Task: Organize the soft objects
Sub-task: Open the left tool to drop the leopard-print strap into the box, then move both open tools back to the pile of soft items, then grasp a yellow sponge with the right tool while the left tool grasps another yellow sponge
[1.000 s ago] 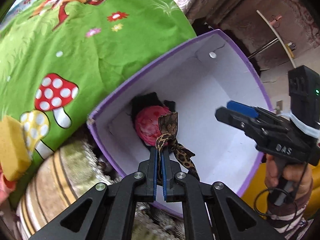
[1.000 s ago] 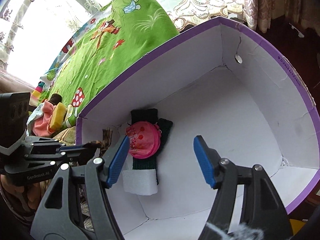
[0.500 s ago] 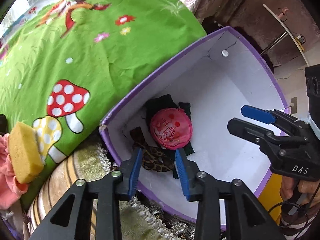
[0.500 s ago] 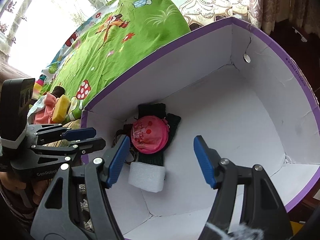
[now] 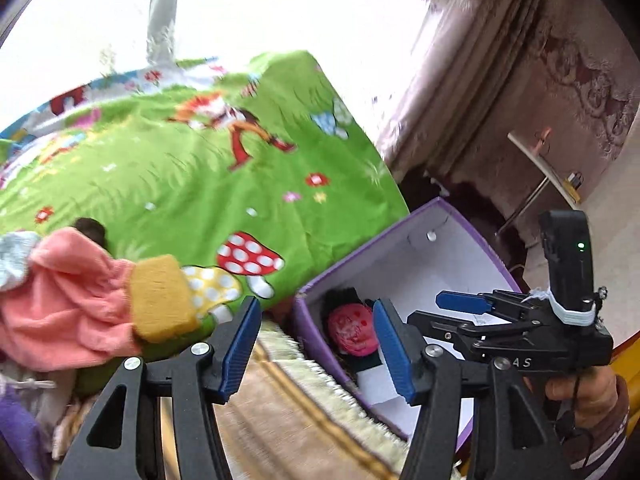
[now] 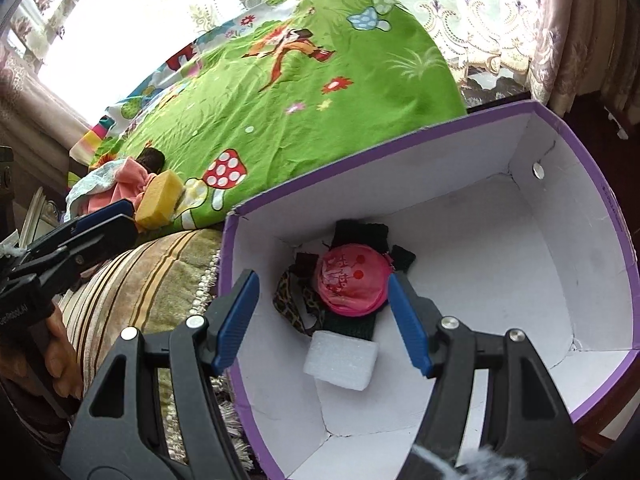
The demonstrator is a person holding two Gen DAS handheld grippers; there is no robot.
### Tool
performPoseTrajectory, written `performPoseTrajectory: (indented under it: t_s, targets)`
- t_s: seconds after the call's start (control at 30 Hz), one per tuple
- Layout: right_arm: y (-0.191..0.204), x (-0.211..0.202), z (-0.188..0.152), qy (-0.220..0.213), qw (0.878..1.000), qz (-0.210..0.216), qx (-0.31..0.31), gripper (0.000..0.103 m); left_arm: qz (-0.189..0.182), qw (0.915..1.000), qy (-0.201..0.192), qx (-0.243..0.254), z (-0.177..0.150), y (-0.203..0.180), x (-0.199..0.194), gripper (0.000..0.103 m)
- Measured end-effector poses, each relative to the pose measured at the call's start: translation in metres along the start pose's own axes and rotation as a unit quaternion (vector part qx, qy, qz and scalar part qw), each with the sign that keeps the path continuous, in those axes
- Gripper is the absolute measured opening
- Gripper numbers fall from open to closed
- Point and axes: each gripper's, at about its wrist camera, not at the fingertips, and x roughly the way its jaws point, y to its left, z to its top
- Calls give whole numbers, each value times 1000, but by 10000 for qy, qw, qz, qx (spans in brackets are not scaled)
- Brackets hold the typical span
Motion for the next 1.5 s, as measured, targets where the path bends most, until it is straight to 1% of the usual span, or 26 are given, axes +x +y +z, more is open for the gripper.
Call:
performPoseTrajectory:
  t_s: [0.07,0.17,0.27,0.33,0.4,0.53,0.63,0.73,0.83,0.9,0.97,1.0,1.03,1.07,1.17,1.23,1.37,1.5]
  targets:
    - [18,1,3,-16,9998,1,-213,70,16,9995,-292,-105,-5,16,-22,59]
    - [42,1,7,-85,9987,-11,-495,70,19,9967,-626,-511,-11,50,-56,59]
    - [60,1,12,-191,9978,-23,-639,70,293,9904,-930,-981,-22,89,-88,59]
    - [70,2,15,-215,9974,1,-692,70,583,9841,-1099,-1264,-33,116,-109,59]
    - [79,6,18,-182,9972,-13,-727,70,796,9758,-1318,-1551,-44,143,-132,59]
    - [100,14,23,-106,9965,178,-808,70,1217,9543,-1620,-2198,-72,197,-169,59]
    - [120,24,27,-19,9954,240,-933,70,1461,9410,-1611,-2594,-92,228,-181,59]
    - [140,36,31,80,9940,261,-1057,70,1657,9297,-1461,-2948,-112,251,-185,59]
    - [155,48,35,170,9933,216,-1121,71,1718,9219,-1193,-3261,-126,268,-180,60]
    - [161,57,39,236,9934,211,-1102,71,1686,9195,-969,-3417,-132,276,-173,68]
    - [165,64,42,284,9936,173,-1082,71,1675,9184,-832,-3488,-135,280,-166,69]
    - [167,68,44,312,9936,144,-1075,71,1660,9182,-777,-3513,-136,282,-164,71]
    - [170,72,45,337,9935,118,-1079,71,1648,9189,-703,-3514,-135,284,-160,77]
    - [171,75,47,358,9934,85,-1088,71,1652,9207,-607,-3482,-133,285,-157,78]
    - [175,85,50,453,9926,-31,-1123,71,1800,9258,-316,-3309,-128,288,-144,79]
    - [177,90,50,500,9921,-76,-1144,71,1817,9299,-165,-3195,-126,291,-137,79]
    - [181,99,51,597,9911,-135,-1184,71,1779,9317,5,-3167,-125,299,-126,79]
    - [187,105,54,634,9899,-173,-1259,72,1742,9309,30,-3211,-123,307,-123,79]
